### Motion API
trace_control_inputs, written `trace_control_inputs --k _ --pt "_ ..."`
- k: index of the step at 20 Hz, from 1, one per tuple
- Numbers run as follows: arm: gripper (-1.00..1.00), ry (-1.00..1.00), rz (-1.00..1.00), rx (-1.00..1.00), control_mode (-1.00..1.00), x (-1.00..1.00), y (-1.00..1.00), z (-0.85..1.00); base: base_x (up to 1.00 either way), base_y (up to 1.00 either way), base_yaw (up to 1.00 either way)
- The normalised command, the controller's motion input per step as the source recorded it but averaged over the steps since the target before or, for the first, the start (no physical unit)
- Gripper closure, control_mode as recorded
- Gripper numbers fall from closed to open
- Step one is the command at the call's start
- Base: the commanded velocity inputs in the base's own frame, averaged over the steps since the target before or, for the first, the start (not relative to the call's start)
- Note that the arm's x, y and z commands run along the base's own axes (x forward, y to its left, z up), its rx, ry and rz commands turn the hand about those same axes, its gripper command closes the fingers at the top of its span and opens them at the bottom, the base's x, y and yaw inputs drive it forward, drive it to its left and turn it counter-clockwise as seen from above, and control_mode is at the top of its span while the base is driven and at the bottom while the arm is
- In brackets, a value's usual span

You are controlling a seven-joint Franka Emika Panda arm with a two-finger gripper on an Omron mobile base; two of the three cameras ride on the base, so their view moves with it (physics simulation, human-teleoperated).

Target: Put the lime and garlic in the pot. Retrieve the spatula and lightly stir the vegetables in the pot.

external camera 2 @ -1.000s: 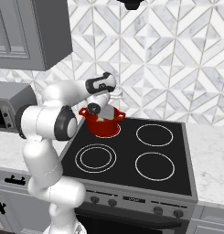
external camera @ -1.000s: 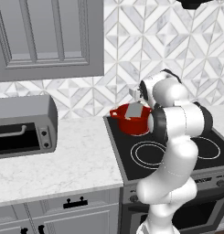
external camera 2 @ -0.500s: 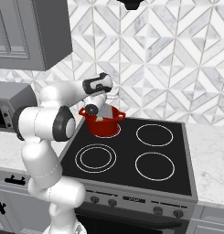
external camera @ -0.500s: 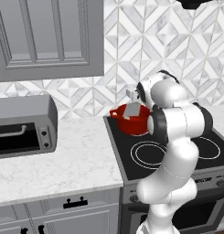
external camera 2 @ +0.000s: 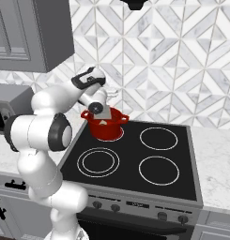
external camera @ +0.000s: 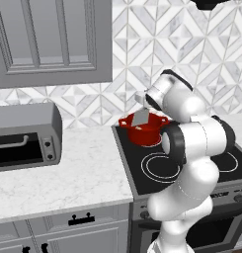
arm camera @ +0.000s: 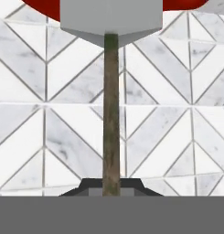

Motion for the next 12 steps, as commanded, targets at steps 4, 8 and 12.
trace_control_inputs --k 4,8,12 --pt "1.0 0.05 0.06 0.0 -1.0 0.0 -0.09 0.15 0.0 0.0 0.0" --pt "1.0 0.0 -0.03 0.0 -1.0 0.0 -0.29 0.0 0.0 0.0 0.0" --pt "1.0 0.0 -0.07 0.0 -1.0 0.05 -0.22 -0.17 0.0 0.0 0.0"
